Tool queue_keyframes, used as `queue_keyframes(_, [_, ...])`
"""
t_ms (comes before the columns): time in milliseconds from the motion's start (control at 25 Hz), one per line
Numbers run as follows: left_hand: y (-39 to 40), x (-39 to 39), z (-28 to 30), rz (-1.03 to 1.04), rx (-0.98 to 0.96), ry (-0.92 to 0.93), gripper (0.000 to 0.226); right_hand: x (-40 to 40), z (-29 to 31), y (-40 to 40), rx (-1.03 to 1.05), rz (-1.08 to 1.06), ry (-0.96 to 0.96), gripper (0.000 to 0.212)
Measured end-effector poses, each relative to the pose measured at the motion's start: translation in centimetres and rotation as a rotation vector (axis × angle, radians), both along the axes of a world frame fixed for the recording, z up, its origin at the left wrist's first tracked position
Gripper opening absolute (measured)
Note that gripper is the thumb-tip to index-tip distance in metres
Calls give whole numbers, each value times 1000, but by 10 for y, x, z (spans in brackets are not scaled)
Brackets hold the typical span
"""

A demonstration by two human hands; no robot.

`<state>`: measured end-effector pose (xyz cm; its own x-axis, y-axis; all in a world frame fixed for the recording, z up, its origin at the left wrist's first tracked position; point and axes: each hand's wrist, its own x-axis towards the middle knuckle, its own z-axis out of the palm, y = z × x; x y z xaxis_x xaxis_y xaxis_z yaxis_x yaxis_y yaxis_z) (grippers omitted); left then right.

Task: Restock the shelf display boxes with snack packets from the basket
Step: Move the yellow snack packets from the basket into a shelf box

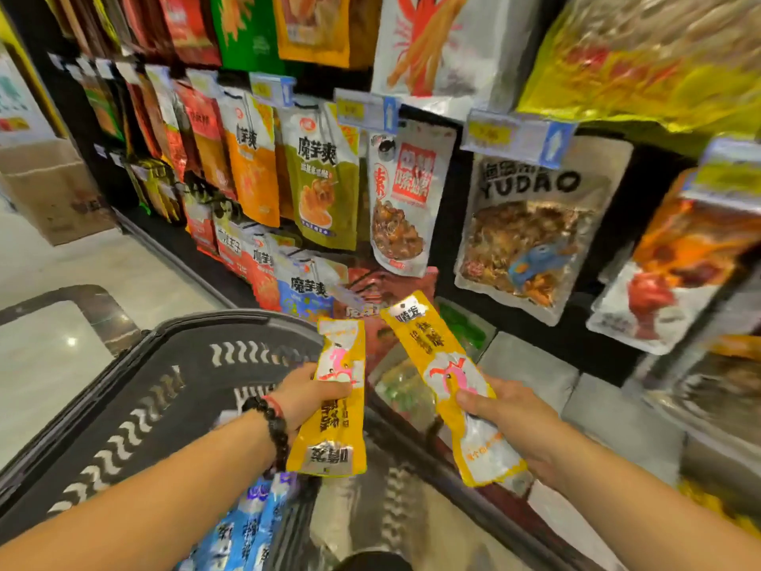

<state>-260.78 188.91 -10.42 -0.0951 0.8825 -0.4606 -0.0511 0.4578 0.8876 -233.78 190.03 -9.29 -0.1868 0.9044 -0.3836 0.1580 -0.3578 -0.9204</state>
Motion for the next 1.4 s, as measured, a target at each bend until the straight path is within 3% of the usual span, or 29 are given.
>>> queue_keyframes(120, [11,69,-2,-106,-5,-1,10,75,-27,-10,-42,-66,-20,17])
queue_keyframes(240, [15,136,-27,-165,42,-10,60,144,-60,-42,-110,-213,-18,4])
queue_keyframes(400, [24,230,-68,-408,47,-24,106,221,-107,-94,-179,-562,14,13])
queue_keyframes(480, [26,275,-81,-531,45,9,102,251,-129,-109,-217,-746,69,24])
queue_keyframes(600, [25,332,-95,-616,48,56,62,281,-153,-109,-237,-919,83,34])
queue_keyframes(680, [25,359,-109,-683,37,60,53,293,-165,-96,-231,-978,64,40])
queue_keyframes(880, [21,385,-135,-667,-35,65,85,298,-188,-59,-183,-925,-283,39])
queue_keyframes(960, [20,387,-137,-684,-34,96,82,296,-197,-51,-189,-800,-535,35])
queue_keyframes(1080, [18,387,-143,-732,-37,105,71,293,-207,-50,-181,-657,-902,52])
queue_keyframes(1240, [14,389,-150,-792,-28,128,62,293,-215,-57,-126,-595,-1009,77])
queue_keyframes(1400, [11,394,-155,-829,-9,100,67,305,-216,-61,-200,-463,-1034,85])
